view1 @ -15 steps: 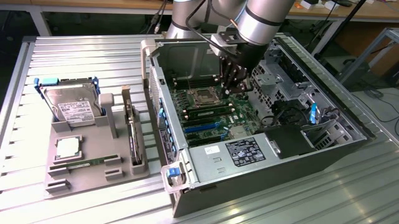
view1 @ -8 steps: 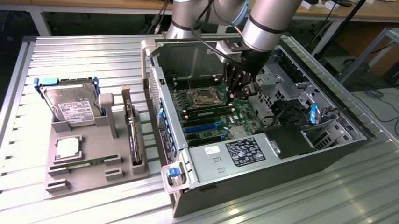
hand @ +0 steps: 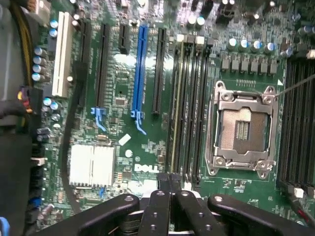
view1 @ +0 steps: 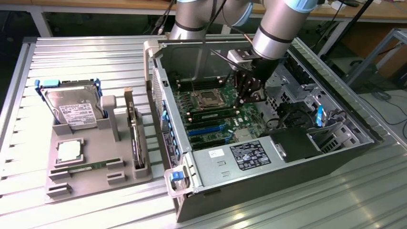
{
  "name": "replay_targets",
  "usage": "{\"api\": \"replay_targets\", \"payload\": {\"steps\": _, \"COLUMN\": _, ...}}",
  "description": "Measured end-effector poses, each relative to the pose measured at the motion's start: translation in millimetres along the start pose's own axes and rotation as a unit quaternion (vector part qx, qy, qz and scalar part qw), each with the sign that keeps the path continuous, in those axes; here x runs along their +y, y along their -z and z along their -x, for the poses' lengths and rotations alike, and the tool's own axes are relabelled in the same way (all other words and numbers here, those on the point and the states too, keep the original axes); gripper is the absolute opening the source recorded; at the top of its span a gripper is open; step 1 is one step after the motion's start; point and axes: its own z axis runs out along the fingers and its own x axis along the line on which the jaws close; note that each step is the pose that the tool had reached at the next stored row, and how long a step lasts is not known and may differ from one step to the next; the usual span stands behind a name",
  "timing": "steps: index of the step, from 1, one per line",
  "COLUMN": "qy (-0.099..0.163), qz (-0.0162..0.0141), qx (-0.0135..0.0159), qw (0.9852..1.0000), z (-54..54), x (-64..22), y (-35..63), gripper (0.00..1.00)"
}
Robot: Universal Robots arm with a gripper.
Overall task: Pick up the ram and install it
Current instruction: 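Press down the ram until it locks into place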
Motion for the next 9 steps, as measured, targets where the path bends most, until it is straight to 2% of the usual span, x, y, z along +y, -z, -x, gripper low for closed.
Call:
{"api": "replay_targets", "payload": {"steps": 4, "qy": 0.0, "qz": 0.0, "qx": 0.0003, "qw": 1.0, "z": 2.4, "x": -0.7, "y": -7.9, "gripper": 0.1}}
{"api": "replay_targets", "payload": {"steps": 7, "qy": -0.001, "qz": 0.0004, "qx": 0.0029, "qw": 1.0, "z": 2.3, "x": -1.2, "y": -16.8, "gripper": 0.1}}
{"api": "replay_targets", "payload": {"steps": 8, "qy": -0.001, "qz": 0.0003, "qx": 0.003, "qw": 1.0, "z": 2.3, "x": -1.2, "y": -17.3, "gripper": 0.1}}
{"api": "replay_targets", "payload": {"steps": 9, "qy": -0.001, "qz": -0.0001, "qx": 0.0017, "qw": 1.0, "z": 2.6, "x": -0.7, "y": -13.7, "gripper": 0.1}}
